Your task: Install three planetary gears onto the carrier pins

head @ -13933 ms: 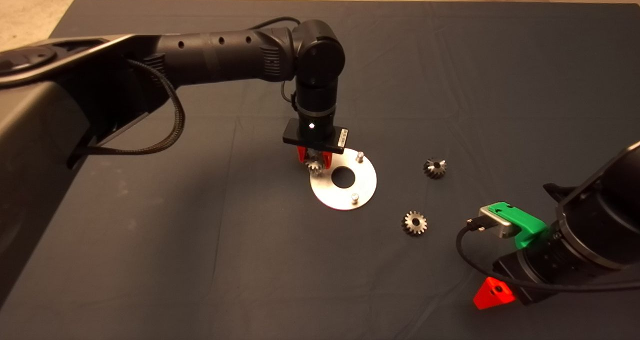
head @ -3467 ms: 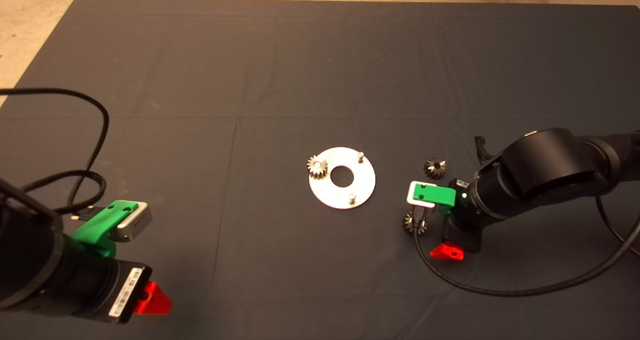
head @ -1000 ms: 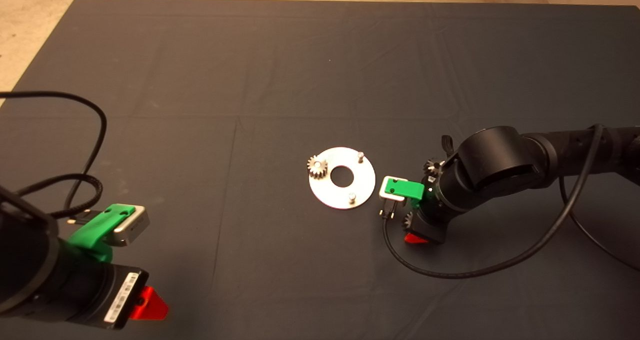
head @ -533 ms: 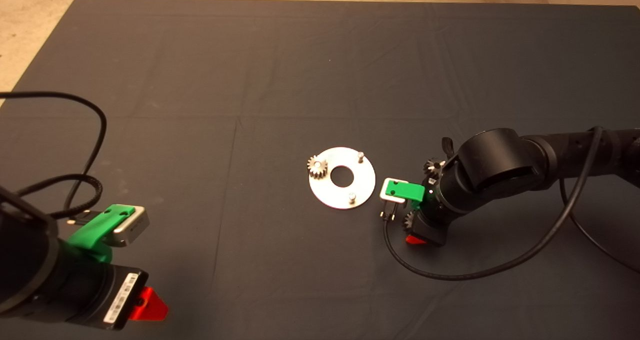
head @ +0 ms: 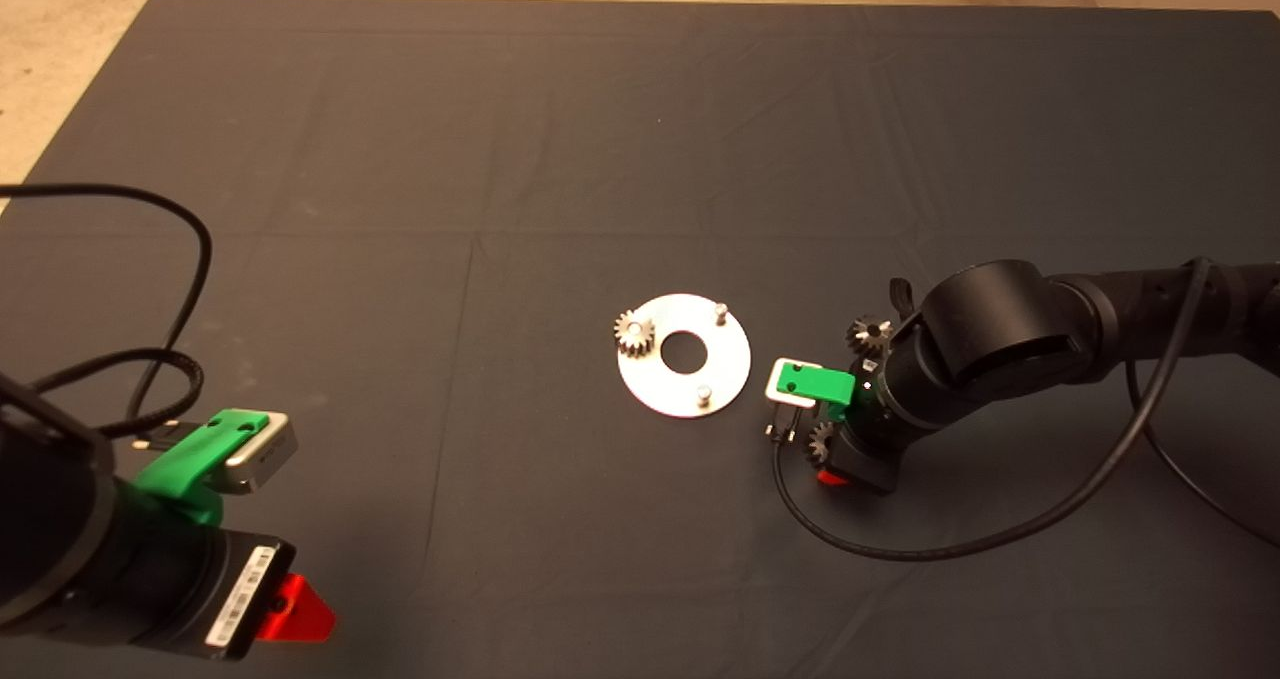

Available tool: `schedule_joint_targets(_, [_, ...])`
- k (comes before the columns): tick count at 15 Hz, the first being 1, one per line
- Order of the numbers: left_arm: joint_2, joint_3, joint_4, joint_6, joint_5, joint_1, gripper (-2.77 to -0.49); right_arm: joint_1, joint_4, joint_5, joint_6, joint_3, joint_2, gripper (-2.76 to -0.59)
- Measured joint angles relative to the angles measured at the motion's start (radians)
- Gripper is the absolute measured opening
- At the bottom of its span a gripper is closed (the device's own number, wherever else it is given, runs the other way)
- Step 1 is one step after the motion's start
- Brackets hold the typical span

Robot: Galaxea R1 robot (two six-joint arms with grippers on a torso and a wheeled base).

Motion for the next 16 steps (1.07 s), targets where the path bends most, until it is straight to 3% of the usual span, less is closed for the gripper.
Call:
schedule_joint_targets(9, [-0.002,0.0,0.0,0.0,0.0,0.0,-0.95,0.0,0.003,0.009,0.0,0.005,-0.015,-2.21])
schedule_joint_targets(16, [-0.002,0.003,-0.002,0.0,0.0,0.0,-0.95,-0.005,0.003,0.005,0.014,0.027,-0.031,-2.28])
